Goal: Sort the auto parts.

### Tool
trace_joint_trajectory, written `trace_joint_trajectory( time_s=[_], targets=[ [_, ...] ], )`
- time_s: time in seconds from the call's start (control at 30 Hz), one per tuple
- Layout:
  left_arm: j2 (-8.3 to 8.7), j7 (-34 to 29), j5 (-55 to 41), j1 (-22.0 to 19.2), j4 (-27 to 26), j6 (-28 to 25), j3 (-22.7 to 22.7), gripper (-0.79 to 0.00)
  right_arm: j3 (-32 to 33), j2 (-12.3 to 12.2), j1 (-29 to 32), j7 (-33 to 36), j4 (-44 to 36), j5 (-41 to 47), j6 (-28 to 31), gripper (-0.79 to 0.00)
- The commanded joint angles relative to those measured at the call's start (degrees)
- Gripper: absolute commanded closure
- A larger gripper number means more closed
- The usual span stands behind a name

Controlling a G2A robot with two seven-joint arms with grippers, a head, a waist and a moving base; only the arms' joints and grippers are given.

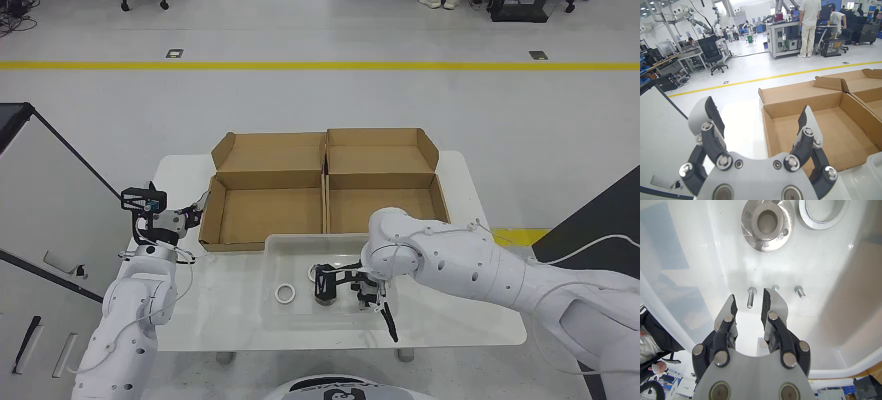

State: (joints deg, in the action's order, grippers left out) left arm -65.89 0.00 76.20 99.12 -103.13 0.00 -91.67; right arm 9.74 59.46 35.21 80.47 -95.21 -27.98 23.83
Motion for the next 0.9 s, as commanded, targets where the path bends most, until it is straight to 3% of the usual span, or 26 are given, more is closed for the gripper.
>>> trace_joint_trajectory(
  time_s=[0.0, 0.67, 0.73, 0.77, 0.8, 0.87],
  targets=[
    [0.00, 0.0, 0.0, 0.0, 0.0, 0.0, 0.0, -0.785, 0.0, 0.2, 0.1, 0.2, 0.3, 0.0, -0.2, -0.314],
    [0.00, 0.0, 0.0, 0.0, 0.0, 0.0, 0.0, -0.785, 0.0, 1.5, 0.7, 1.4, 2.5, -0.2, -1.4, -0.274],
    [0.00, 0.0, 0.0, 0.0, 0.0, 0.0, 0.0, -0.785, 0.0, 1.7, 0.7, 1.3, 2.8, -0.3, -1.3, -0.234],
    [0.00, 0.0, 0.0, 0.0, 0.0, 0.0, 0.0, -0.785, 0.0, 1.7, 0.7, 1.3, 3.0, -0.2, -1.3, -0.160],
    [0.00, 0.0, 0.0, 0.0, 0.0, 0.0, 0.0, -0.785, 0.0, 1.8, 0.7, 1.3, 3.1, -0.1, -1.3, 0.000],
    [0.00, 0.0, 0.0, 0.0, 0.0, 0.0, 0.0, -0.785, 0.0, 1.9, 0.6, 1.3, 3.4, 0.1, -1.3, 0.000]
  ],
)
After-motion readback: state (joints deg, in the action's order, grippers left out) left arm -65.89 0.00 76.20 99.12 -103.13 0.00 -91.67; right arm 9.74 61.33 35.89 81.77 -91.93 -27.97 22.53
